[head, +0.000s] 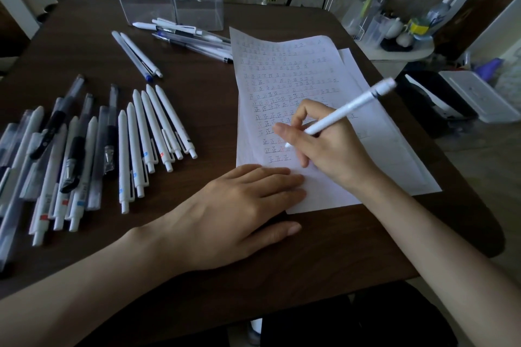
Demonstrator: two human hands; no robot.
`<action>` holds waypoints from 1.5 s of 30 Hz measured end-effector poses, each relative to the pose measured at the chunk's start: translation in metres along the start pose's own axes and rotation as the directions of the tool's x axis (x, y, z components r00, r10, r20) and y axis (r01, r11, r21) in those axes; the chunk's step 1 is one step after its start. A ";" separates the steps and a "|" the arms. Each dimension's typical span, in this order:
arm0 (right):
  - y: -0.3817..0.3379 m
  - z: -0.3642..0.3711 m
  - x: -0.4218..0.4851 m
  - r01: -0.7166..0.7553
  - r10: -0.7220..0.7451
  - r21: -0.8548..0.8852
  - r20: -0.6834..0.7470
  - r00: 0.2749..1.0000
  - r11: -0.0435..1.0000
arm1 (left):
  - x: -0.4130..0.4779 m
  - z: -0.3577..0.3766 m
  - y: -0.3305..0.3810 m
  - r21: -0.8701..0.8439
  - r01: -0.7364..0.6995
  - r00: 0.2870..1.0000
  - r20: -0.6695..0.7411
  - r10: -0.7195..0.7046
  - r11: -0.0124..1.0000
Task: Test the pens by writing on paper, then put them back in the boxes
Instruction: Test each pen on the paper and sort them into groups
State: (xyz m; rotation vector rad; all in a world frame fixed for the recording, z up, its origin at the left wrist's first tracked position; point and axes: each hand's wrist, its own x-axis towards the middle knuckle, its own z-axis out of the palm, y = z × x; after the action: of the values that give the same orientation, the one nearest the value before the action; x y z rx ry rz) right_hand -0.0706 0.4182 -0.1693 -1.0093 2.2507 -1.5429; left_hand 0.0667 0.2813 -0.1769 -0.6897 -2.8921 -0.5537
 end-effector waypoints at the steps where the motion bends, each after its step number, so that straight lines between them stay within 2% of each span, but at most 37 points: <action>1: -0.002 0.000 0.000 0.004 -0.004 0.027 0.009 1.000 1.000 | 0.000 -0.001 0.000 -0.001 0.008 1.000 -0.027 -0.008 1.000; 4: -0.003 0.000 0.000 0.039 -0.039 -0.009 -0.013 0.999 0.999 | 0.000 -0.005 -0.001 -0.047 0.080 0.984 -0.158 -0.087 0.996; 7: -0.001 -0.001 -0.001 0.064 -0.063 -0.045 0.021 0.998 0.997 | -0.001 -0.008 -0.001 -0.182 0.175 0.947 -0.237 -0.216 0.968; 9: -0.001 -0.001 -0.001 0.084 -0.081 -0.057 0.051 0.995 0.995 | -0.001 -0.009 -0.001 -0.228 0.182 0.942 -0.237 -0.236 0.956; 14: -0.001 -0.001 0.000 0.128 -0.117 -0.086 0.124 0.985 0.988 | 0.000 -0.007 -0.003 -0.245 0.064 0.974 -0.194 -0.113 0.967; 17: -0.002 -0.001 -0.001 0.151 -0.137 -0.098 0.137 0.981 0.984 | -0.001 -0.006 -0.004 -0.295 0.046 0.984 -0.154 -0.095 0.954; 26: -0.002 0.000 -0.001 0.226 -0.211 -0.120 0.121 0.970 0.967 | 0.001 -0.008 -0.005 -0.394 0.150 0.976 -0.088 -0.199 0.907; 29: -0.001 0.002 0.000 0.228 -0.207 -0.157 0.141 0.968 0.961 | 0.001 -0.008 -0.011 -0.302 0.187 0.969 -0.102 -0.227 0.935; 32: -0.001 0.002 0.001 0.154 -0.131 -0.157 0.151 0.980 0.976 | -0.003 -0.013 -0.023 -0.110 0.270 0.936 -0.202 -0.287 0.957; 35: 0.001 0.002 0.003 0.064 -0.035 -0.174 0.165 0.986 0.983 | -0.007 -0.025 -0.036 0.077 0.408 0.871 -0.331 -0.363 0.910; 37: 0.001 0.002 0.005 0.021 0.020 -0.193 0.204 0.979 0.981 | -0.009 -0.030 -0.043 0.122 0.484 0.832 -0.372 -0.412 0.867; 40: -0.008 0.003 0.018 -0.001 0.065 -0.250 0.246 0.967 0.968 | -0.011 -0.035 -0.046 0.172 0.575 0.794 -0.352 -0.496 0.799; 43: -0.024 0.010 0.050 0.019 0.050 -0.328 0.200 0.978 0.945 | -0.011 -0.037 -0.049 0.221 0.644 0.760 -0.292 -0.580 0.733; 45: -0.034 0.024 0.079 0.048 0.011 -0.341 0.171 0.985 0.939 | -0.013 -0.036 -0.051 0.252 0.655 0.753 -0.301 -0.585 0.713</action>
State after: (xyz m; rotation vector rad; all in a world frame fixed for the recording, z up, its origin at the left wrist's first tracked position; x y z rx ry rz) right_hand -0.1017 0.3425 -0.1345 -1.2035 2.4411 -1.0378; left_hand 0.0560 0.2197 -0.1622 0.4095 -2.8536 -0.1308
